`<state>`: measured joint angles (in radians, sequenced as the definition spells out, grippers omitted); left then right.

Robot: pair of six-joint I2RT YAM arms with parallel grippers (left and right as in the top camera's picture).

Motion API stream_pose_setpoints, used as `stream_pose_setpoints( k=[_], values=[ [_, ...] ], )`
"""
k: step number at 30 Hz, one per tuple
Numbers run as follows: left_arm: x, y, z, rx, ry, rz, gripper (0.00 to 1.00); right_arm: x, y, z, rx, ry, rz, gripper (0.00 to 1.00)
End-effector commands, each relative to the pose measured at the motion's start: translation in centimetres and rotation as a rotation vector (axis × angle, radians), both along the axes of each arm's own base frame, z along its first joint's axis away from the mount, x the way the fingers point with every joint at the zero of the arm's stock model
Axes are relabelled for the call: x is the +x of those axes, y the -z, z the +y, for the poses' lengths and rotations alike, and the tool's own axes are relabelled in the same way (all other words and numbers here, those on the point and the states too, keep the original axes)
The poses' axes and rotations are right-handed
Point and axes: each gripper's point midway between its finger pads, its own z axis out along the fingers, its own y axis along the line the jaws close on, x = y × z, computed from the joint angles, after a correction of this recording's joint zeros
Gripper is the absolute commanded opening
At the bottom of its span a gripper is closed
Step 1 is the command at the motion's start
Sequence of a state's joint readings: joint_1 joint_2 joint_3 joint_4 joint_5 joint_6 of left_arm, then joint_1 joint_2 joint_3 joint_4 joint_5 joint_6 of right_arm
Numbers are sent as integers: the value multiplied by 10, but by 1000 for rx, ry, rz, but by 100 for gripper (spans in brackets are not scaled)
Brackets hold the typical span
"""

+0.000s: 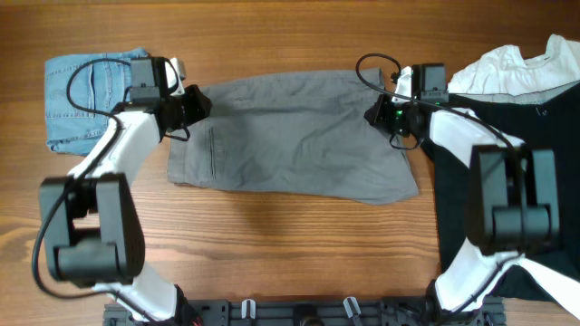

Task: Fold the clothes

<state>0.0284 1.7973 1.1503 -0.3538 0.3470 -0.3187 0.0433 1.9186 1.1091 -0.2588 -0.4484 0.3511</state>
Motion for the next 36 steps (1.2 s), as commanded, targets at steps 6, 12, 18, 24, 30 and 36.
stream_pose_setpoints(
  k=[6, 12, 18, 24, 30, 36],
  values=[
    [-53, -56, 15, 119, 36, 44, 95, -45, -105, 22, 22, -137, -117, 11],
    [-72, -23, 57, 151, -50, 202, 100, -87, -77, 37, -16, -188, 71, 9],
    [-65, 17, 78, 109, 8, 238, 100, -98, -36, 44, -74, -216, 186, 9],
    [-64, 56, 72, 74, 121, 269, 94, -100, -3, 43, -81, -218, 268, 7],
    [-65, 81, 61, 28, 215, 277, 77, -98, 4, 44, -81, -216, 274, 7],
    [-69, 110, 52, -33, 257, 304, 70, -97, 4, 44, -80, -215, 270, 7]
  ],
)
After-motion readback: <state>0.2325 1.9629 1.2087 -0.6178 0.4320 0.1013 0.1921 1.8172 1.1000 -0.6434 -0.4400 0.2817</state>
